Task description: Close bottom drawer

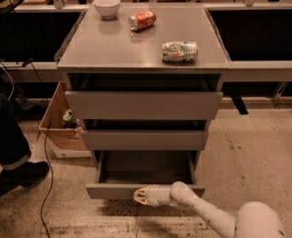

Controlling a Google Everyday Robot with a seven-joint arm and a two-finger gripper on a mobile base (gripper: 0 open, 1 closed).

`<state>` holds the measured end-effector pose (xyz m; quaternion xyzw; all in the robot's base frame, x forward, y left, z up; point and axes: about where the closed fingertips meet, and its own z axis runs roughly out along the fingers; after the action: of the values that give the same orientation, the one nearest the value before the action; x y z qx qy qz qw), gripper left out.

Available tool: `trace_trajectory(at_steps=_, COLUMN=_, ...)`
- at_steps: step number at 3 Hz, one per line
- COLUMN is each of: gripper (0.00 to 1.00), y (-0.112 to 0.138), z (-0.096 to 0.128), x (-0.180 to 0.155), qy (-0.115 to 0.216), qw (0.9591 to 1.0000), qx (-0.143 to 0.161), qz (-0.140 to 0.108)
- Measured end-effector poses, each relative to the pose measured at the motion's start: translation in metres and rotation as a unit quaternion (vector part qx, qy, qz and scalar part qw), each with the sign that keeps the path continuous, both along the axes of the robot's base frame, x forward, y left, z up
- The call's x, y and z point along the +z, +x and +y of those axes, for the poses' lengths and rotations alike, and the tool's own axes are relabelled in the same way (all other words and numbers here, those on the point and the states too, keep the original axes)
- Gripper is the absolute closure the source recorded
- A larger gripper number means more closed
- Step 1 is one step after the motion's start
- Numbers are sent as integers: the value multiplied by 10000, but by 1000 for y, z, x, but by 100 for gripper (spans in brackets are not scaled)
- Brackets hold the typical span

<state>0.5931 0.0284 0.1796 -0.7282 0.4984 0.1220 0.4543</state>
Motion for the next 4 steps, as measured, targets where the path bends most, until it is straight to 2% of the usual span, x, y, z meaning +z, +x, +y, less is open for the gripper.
trace_trajectory(at_steps=2, gripper=100, y=34, z=40, x=7, qy=254, qw=9963, qx=67, qz=-815)
trace_trajectory(at_steps=3, gripper=100, y=62, z=58, x=9, qy=275, qw=9915, qx=-5, qz=-1269)
trace_trajectory(at_steps=4, gripper=100, y=80, z=69, x=12, qy=288, qw=9875, qx=-31, qz=-1551)
